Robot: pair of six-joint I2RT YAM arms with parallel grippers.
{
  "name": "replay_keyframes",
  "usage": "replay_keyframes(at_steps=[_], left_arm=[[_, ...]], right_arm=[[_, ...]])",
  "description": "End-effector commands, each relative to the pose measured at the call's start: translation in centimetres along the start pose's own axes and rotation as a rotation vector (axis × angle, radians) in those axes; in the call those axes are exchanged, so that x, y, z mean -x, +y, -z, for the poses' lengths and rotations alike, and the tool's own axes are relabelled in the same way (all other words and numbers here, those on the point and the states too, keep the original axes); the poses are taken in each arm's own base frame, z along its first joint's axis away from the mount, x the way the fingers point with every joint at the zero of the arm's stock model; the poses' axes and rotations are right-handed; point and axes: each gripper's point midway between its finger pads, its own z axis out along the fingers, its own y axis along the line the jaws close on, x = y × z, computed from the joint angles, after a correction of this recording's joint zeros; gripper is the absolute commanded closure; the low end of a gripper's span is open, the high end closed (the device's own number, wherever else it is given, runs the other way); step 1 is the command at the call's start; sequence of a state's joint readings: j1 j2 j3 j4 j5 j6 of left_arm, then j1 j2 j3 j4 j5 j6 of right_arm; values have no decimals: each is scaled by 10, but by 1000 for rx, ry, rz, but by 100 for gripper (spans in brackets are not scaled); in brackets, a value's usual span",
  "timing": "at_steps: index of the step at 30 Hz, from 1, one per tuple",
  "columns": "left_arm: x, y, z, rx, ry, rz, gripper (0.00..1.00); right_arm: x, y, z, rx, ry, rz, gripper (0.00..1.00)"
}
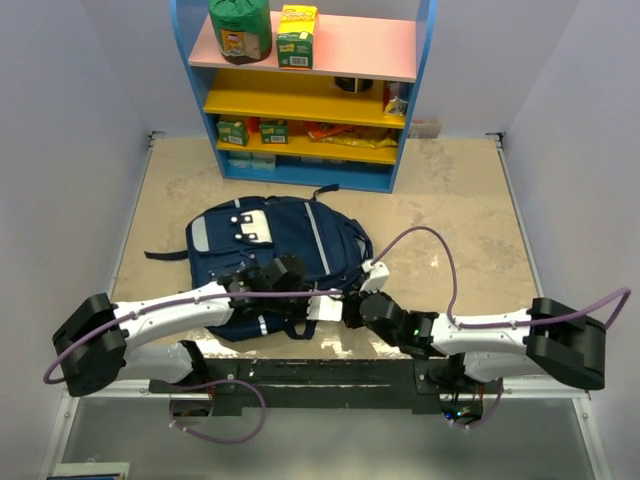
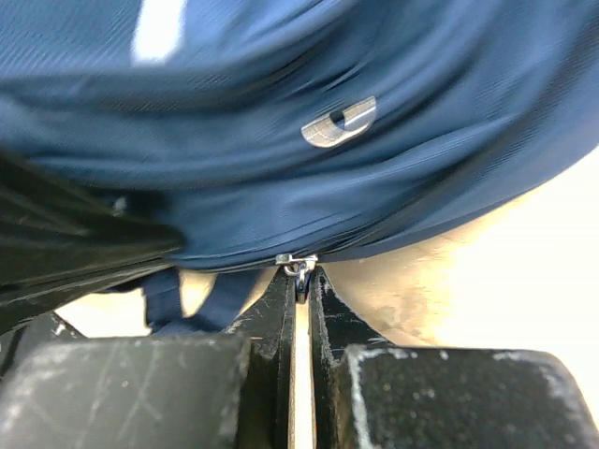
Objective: Pack the student bag
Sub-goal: Zip the student bag at the center of the board.
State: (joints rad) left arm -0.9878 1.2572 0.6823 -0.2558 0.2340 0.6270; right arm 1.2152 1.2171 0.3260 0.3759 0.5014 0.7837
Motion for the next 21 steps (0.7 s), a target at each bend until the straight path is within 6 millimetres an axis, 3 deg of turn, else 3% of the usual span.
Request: replay_keyframes(at_steps=[1,6,11,15,21], left_arm=[[-40,-26,21,-78,122,-27,100],[-46,-35,36,-121,148,-81,100],[-51,-46,58,-178,170,-186,100],[-71,-63,84,-249,233,-281,100],[-65,-55,111,-187,220,-362,100]], right_arm=[[24,-13,4,-35,-53,-62,100],[42,-23,1,-88,-46,-42,100],[45,-44,-7,-158,0,-39,100],[70,-43,-10,-220,-20,-24,100],[107,-57,3,-316,-108,-26,100]])
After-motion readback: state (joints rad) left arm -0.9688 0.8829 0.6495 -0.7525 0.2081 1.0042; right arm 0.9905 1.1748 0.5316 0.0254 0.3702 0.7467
